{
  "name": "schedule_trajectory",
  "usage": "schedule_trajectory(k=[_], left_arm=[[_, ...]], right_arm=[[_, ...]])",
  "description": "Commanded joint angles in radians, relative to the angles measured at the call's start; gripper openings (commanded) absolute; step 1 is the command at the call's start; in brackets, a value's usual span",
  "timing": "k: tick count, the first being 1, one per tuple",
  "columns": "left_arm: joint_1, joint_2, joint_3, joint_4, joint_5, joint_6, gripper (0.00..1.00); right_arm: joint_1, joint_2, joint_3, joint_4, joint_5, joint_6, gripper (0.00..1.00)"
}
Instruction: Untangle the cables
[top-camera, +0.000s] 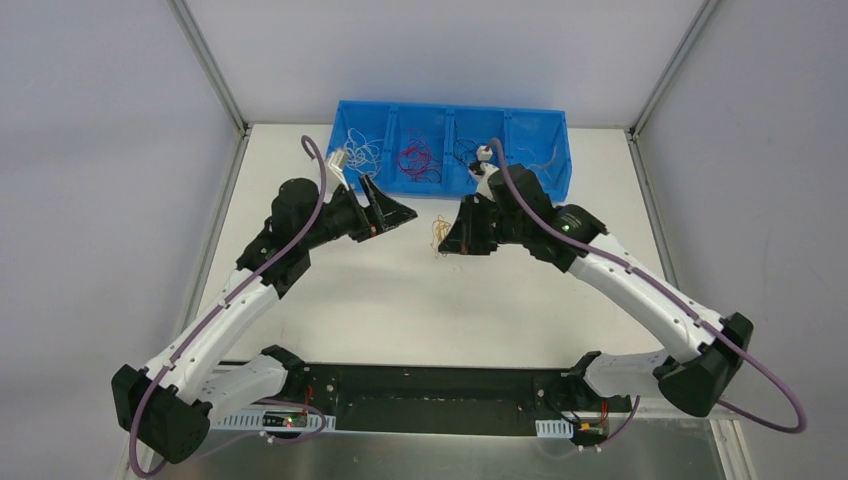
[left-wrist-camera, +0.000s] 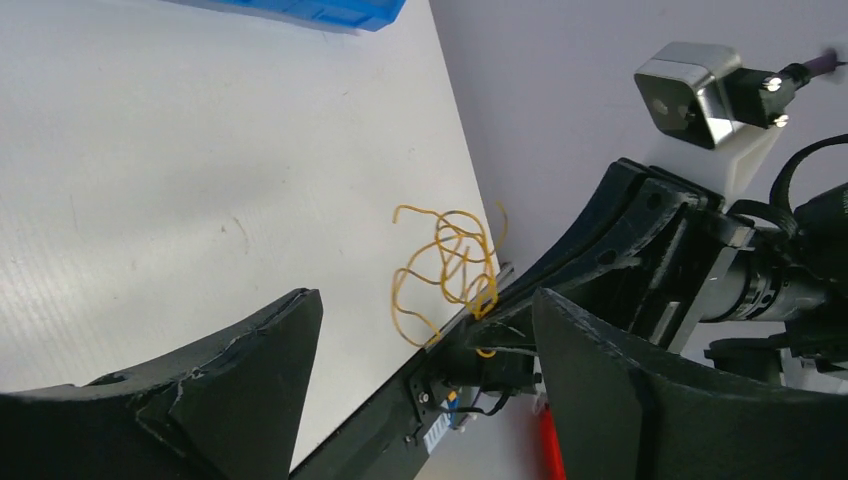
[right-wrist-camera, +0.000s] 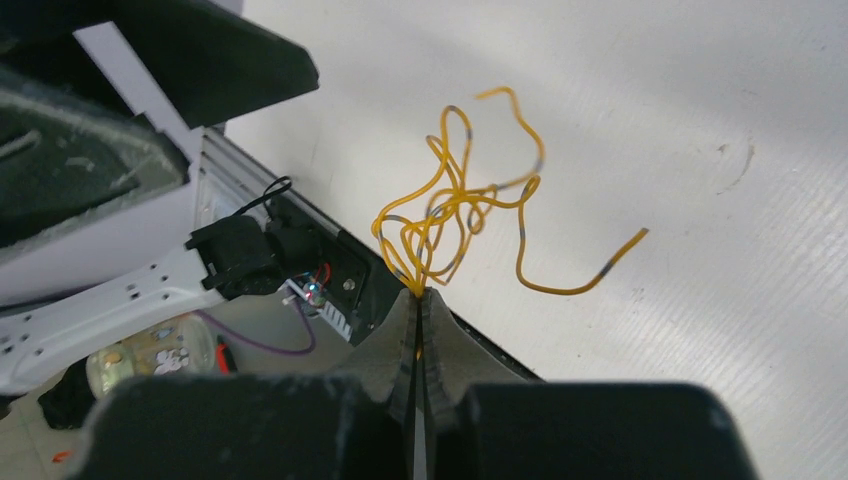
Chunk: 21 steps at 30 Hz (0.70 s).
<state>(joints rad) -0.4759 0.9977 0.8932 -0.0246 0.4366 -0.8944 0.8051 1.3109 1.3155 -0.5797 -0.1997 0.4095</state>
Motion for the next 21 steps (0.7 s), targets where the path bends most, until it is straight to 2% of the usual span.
schedule_trajectory(k=[1, 5, 10, 13, 17, 21], left_arm=[[0.007, 0.002, -0.058, 0.049, 0.049, -0.001, 0.79], [-0.022, 0.002, -0.146, 0.227, 0.096, -0.091, 0.79], [-0.063, 0.013, -0.164, 0.340, 0.110, -0.126, 0.79], [-0.077, 0.025, -0.166, 0.379, 0.113, -0.132, 0.76], [-0.085, 0.055, -0.179, 0.442, 0.133, -0.161, 0.62], [-0.087, 0.063, -0.178, 0.457, 0.131, -0.161, 0.41]], right_arm=[[-0.011, -0.103, -0.037, 0.064, -0.120, 0.008, 0.00], [-0.011, -0.121, -0.048, 0.090, -0.178, 0.026, 0.00], [-0.011, -0.123, -0.082, 0.132, -0.227, 0.056, 0.00], [-0.011, -0.128, -0.094, 0.141, -0.227, 0.061, 0.00], [-0.014, -0.130, -0.088, 0.139, -0.220, 0.065, 0.00], [-0.030, -0.140, -0.078, 0.141, -0.226, 0.072, 0.00]])
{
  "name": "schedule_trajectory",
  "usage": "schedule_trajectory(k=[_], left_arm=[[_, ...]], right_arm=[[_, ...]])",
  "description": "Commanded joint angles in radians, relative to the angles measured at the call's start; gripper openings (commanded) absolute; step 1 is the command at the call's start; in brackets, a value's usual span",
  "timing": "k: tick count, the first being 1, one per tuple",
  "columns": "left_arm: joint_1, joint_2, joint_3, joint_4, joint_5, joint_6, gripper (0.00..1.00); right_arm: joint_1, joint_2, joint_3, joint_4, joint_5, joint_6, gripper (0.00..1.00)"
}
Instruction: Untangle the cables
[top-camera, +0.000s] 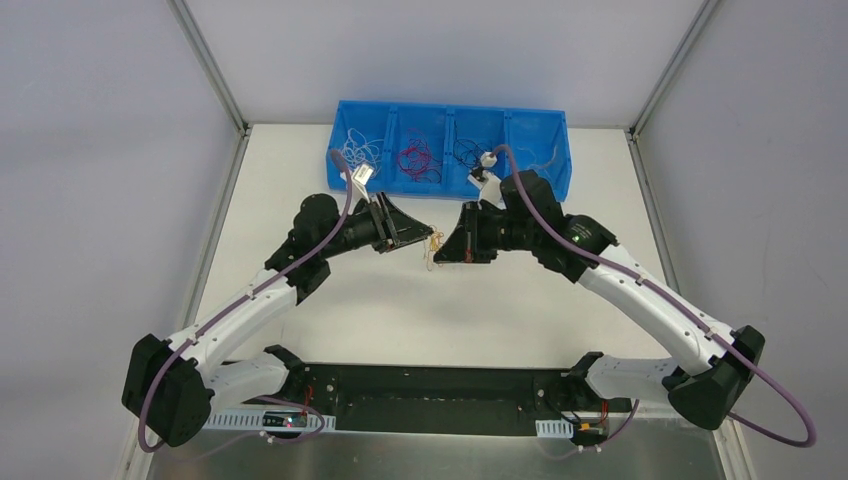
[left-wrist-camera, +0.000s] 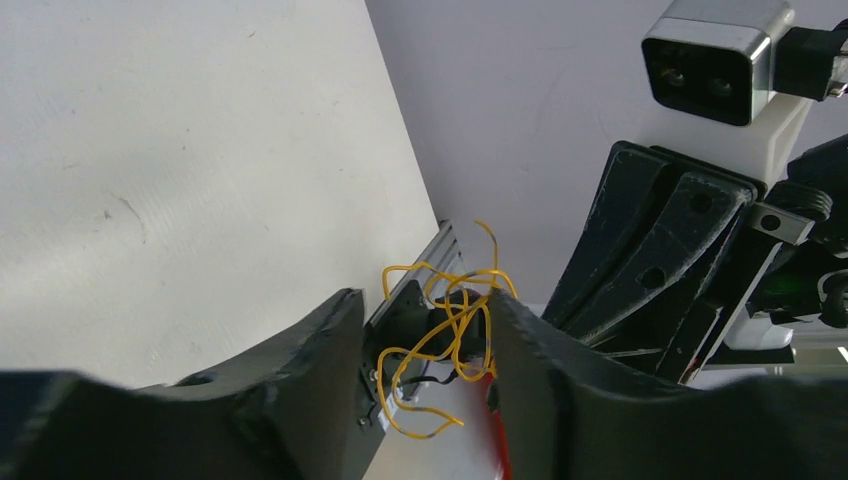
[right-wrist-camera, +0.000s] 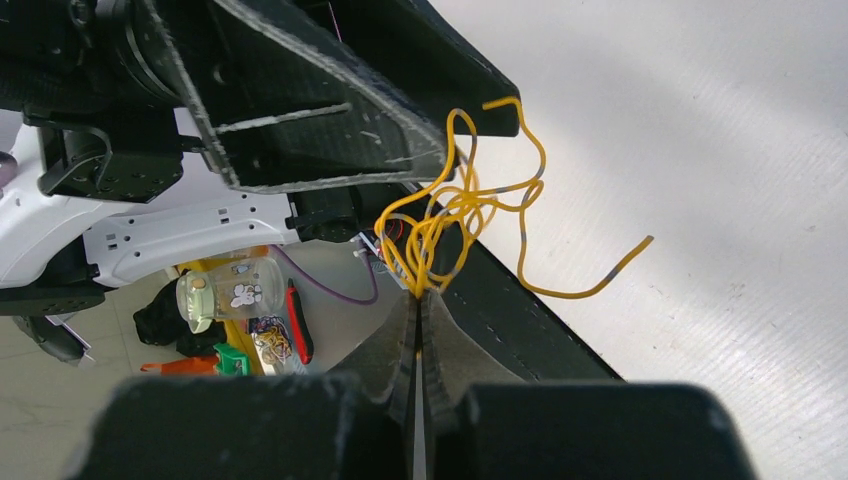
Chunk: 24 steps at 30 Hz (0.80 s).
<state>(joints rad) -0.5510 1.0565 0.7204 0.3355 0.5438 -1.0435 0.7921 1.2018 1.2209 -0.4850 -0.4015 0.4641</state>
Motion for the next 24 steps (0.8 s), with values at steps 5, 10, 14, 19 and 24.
schedule_trajectory(k=[5, 10, 14, 19, 24], left_arm=[[-0.011, -0.023, -0.003, 0.073, 0.003, 0.017, 0.13], [0.000, -0.092, 0.040, -0.114, -0.076, 0.121, 0.00], [0.029, -0.131, 0.055, -0.191, -0.117, 0.171, 0.00], [0.085, -0.144, 0.067, -0.233, -0.132, 0.169, 0.00], [0.099, -0.068, 0.111, -0.248, -0.090, 0.166, 0.16]], right_arm=[[-0.077, -0.070, 0.010, 0.036, -0.073, 0.031, 0.00], [-0.169, -0.123, 0.015, -0.109, -0.061, -0.026, 0.00], [-0.243, -0.156, 0.009, -0.220, -0.055, -0.078, 0.00], [-0.321, -0.181, 0.015, -0.312, -0.003, -0.141, 0.00], [-0.418, -0.173, 0.049, -0.315, 0.028, -0.145, 0.00]])
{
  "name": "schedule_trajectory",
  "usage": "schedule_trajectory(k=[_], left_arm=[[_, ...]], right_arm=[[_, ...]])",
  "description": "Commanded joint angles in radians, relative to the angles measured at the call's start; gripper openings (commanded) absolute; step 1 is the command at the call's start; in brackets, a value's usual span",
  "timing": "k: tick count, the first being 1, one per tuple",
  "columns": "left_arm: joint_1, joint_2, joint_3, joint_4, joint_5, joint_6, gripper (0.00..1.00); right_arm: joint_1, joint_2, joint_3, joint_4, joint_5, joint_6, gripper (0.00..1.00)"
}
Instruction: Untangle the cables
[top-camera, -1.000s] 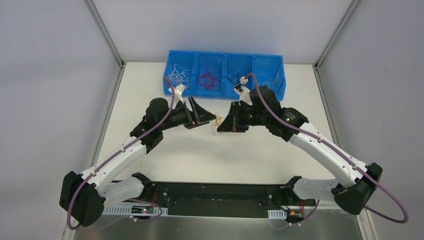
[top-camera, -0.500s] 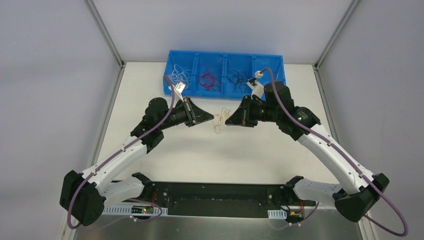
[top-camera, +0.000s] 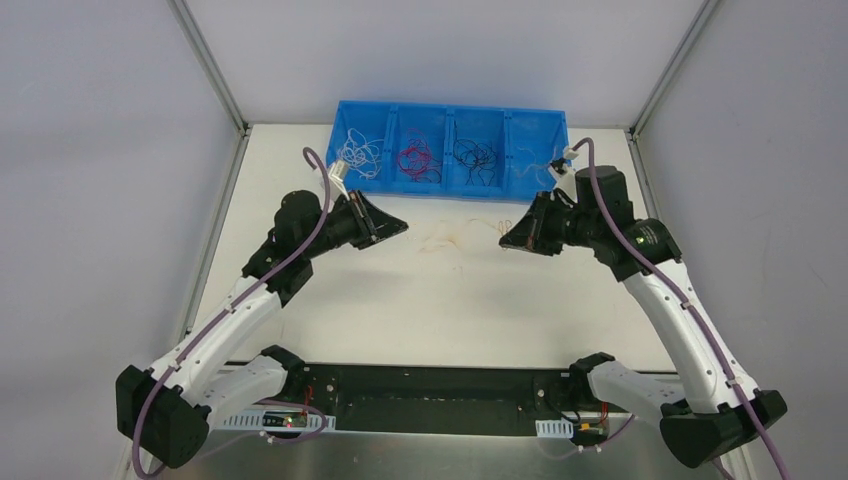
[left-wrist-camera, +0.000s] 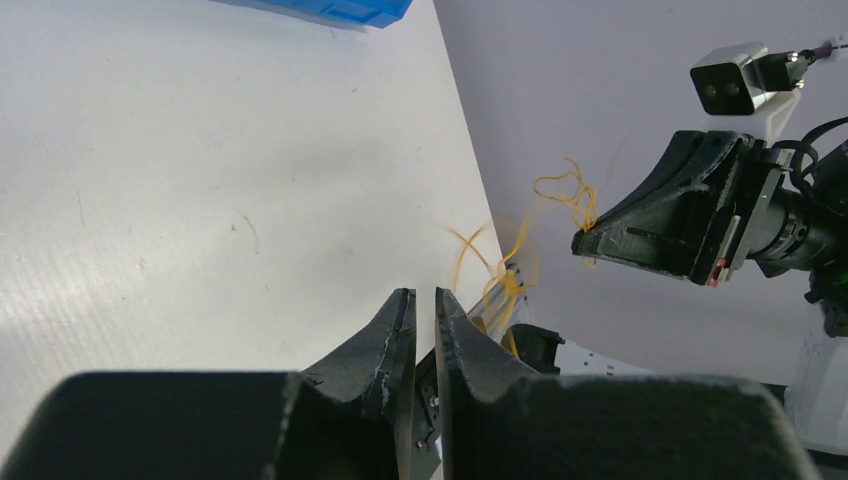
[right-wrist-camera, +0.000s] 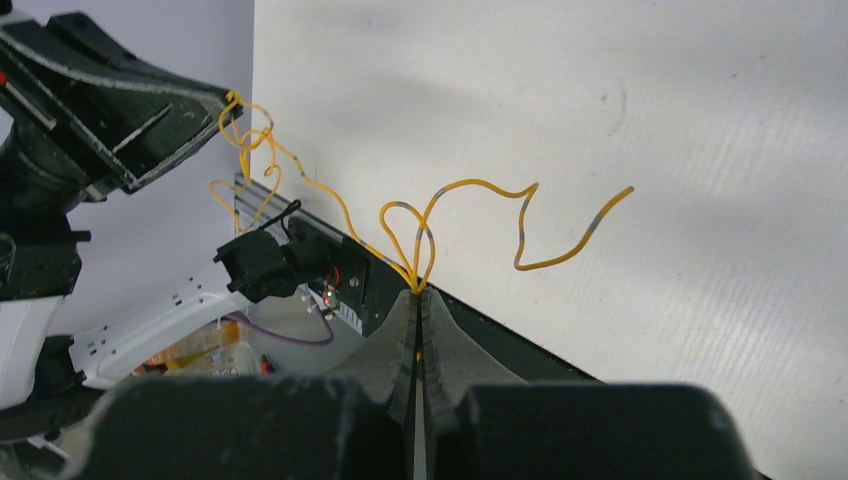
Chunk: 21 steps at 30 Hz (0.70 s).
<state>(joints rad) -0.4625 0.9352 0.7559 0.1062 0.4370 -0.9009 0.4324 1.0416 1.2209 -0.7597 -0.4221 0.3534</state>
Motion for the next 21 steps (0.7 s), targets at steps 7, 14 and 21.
schedule_trajectory(k=[7, 14, 21], left_arm=[[0.008, 0.084, 0.085, -0.038, 0.028, 0.038, 0.71], [0.008, 0.064, 0.047, -0.051, 0.035, 0.068, 0.96], [0.008, 0.092, 0.089, -0.142, 0.015, 0.132, 0.99]], right_arm=[[-0.129, 0.109, 0.198, -0.028, 0.206, -0.059, 0.00], [-0.239, 0.323, 0.468, -0.055, 0.331, -0.085, 0.00], [-0.290, 0.598, 0.772, -0.087, 0.327, -0.055, 0.00]])
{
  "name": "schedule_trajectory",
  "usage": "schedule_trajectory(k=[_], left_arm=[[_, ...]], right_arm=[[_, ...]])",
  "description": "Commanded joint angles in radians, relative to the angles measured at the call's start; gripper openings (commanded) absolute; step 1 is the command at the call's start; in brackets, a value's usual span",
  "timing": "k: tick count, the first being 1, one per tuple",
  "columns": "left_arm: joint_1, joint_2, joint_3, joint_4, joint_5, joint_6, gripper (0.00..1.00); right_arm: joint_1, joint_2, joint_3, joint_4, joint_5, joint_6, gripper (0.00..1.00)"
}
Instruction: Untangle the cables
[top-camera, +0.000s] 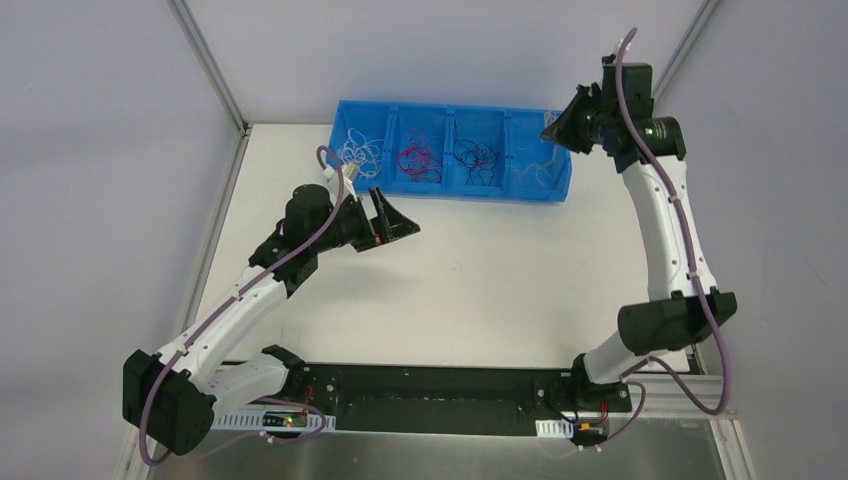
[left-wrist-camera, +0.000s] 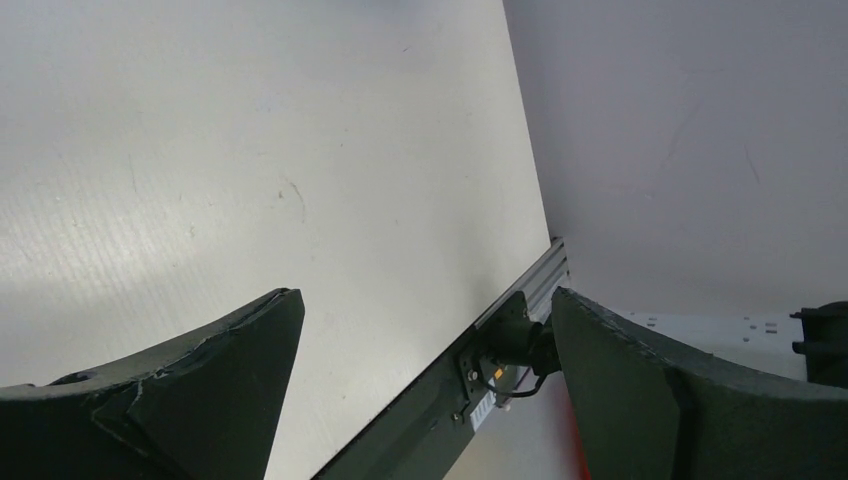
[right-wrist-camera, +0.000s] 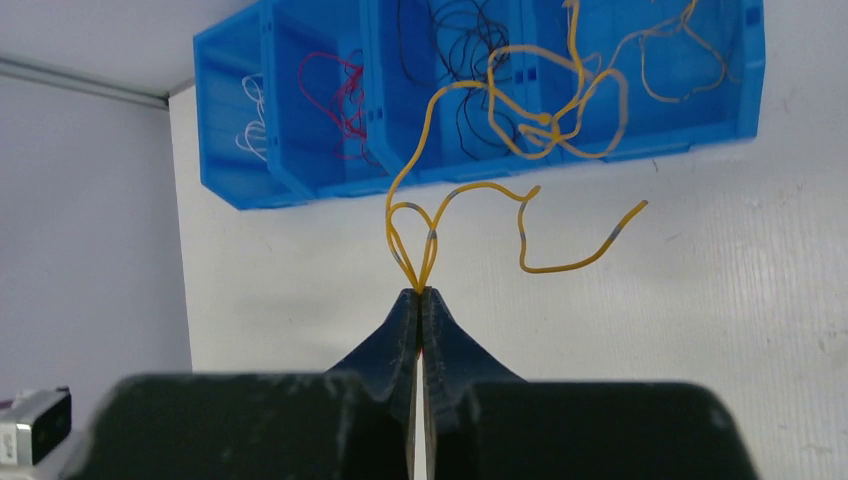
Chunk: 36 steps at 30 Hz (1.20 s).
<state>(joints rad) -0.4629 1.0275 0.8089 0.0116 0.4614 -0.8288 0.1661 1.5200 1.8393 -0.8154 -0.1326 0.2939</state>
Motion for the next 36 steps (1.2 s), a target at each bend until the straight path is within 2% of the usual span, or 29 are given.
schedule_trajectory(k=[1, 9, 14, 22, 23, 25, 26, 28, 33, 36], left_arm=[[0.009, 0.003, 0.040, -0.049, -0.013, 0.066, 0.99], [0.012, 0.029, 0.062, -0.052, -0.029, 0.093, 0.99], [0.028, 0.048, 0.101, -0.077, -0.027, 0.127, 0.99], [0.117, 0.089, 0.145, -0.110, 0.012, 0.171, 0.99], [0.122, 0.092, 0.145, -0.110, 0.014, 0.173, 0.99], [0.125, 0.096, 0.146, -0.112, 0.011, 0.178, 0.99], [0.124, 0.098, 0.145, -0.115, 0.012, 0.180, 0.99], [0.125, 0.101, 0.146, -0.129, 0.011, 0.177, 0.99], [0.130, 0.112, 0.180, -0.248, -0.010, 0.161, 0.99], [0.148, 0.090, 0.209, -0.366, -0.061, 0.178, 0.99]], right_arm=[[-0.038, 0.150, 0.185, -0.035, 0.053, 0.003, 0.00], [-0.130, 0.392, 0.359, 0.035, 0.018, 0.011, 0.00], [-0.157, 0.564, 0.523, 0.029, -0.004, 0.025, 0.00], [-0.188, 0.695, 0.498, 0.115, -0.040, 0.060, 0.00], [-0.188, 0.707, 0.495, 0.125, -0.043, 0.058, 0.04], [-0.188, 0.738, 0.499, 0.123, -0.055, 0.059, 0.36], [-0.186, 0.748, 0.505, 0.114, -0.057, 0.061, 0.46], [-0.184, 0.742, 0.497, 0.098, -0.063, 0.057, 0.59], [-0.183, 0.604, 0.383, 0.105, -0.051, 0.035, 0.79], [-0.182, 0.504, 0.329, 0.081, -0.102, 0.043, 0.90]])
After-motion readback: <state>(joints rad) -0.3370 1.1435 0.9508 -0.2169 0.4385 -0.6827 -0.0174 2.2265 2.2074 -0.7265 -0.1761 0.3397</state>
